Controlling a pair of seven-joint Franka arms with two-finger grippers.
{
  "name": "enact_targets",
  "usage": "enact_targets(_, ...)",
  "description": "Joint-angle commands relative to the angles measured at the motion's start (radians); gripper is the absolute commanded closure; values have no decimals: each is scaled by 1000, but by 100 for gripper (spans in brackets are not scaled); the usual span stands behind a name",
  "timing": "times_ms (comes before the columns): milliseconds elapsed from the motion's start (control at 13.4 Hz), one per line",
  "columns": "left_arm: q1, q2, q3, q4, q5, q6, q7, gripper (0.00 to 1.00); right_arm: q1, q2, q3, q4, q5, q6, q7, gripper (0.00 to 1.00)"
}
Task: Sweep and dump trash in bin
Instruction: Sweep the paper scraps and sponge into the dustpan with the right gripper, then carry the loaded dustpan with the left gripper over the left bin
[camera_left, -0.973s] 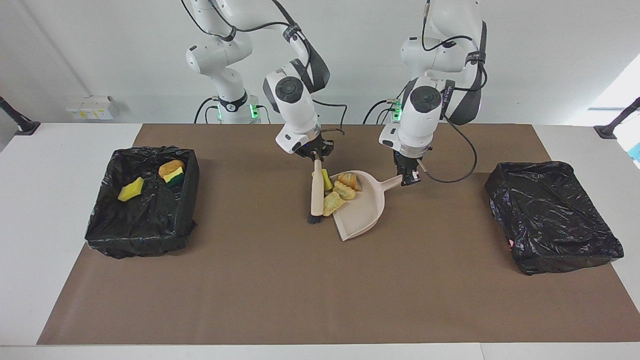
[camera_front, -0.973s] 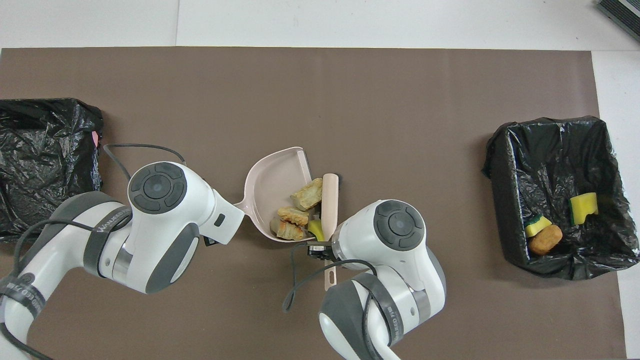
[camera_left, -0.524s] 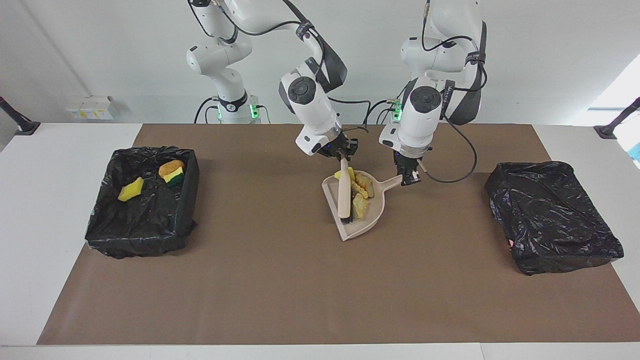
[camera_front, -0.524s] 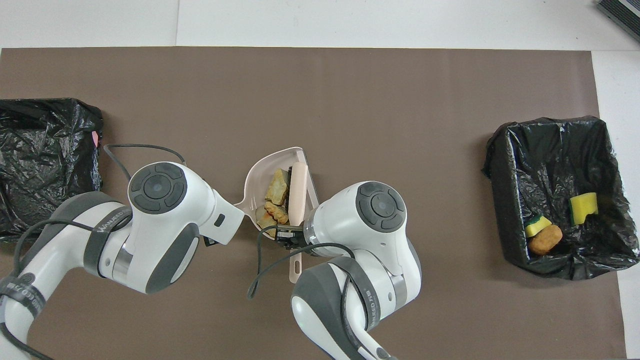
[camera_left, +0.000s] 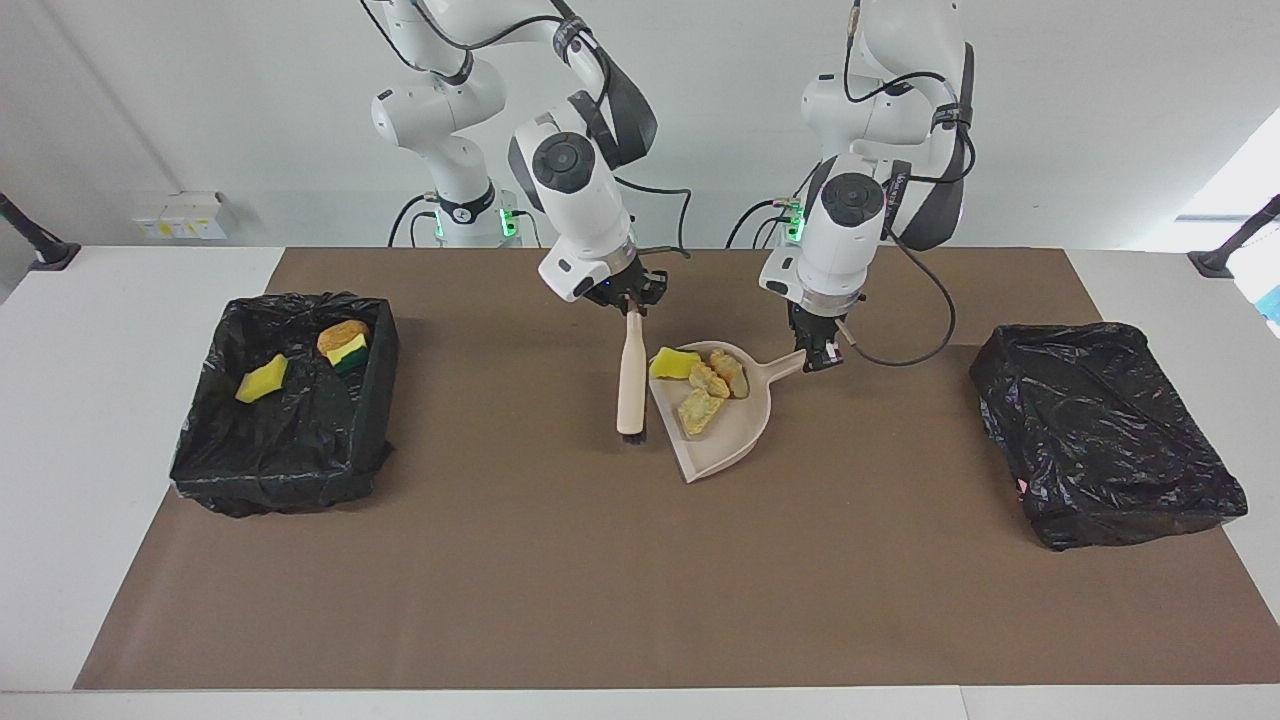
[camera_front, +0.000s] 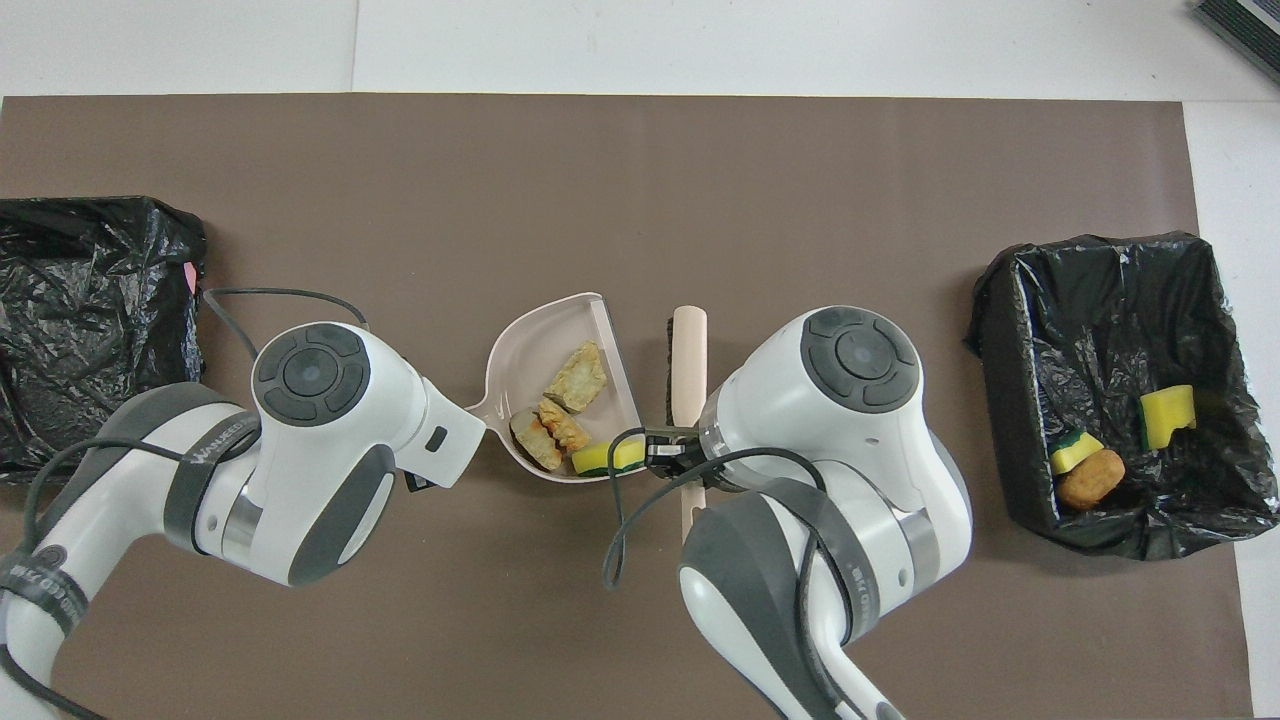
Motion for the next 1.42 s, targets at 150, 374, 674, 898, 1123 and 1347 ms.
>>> enact_targets(150, 44, -7, 9, -9, -104, 19, 10, 100, -11, -59, 10, -3, -75, -71, 46, 100)
enact_targets(374, 102, -19, 9, -5, -140, 16, 24, 100, 19, -114, 34, -66, -110, -53, 133, 100)
enact_targets(674, 217, -63, 9, 32, -164, -39, 62, 100, 185, -177, 36, -227, -110, 123, 242, 100)
enact_targets(898, 327, -103, 21, 90, -164, -133, 143, 100, 303, -136, 36, -229, -117, 179, 336, 100)
enact_targets(1123, 479, -106, 24, 174, -162, -242, 249, 100, 407, -90, 37, -236, -175, 222, 448, 100)
enact_targets(1347, 623, -96, 24, 263, -160, -322, 372, 100, 486, -11, 37, -241, -219, 314, 540, 100)
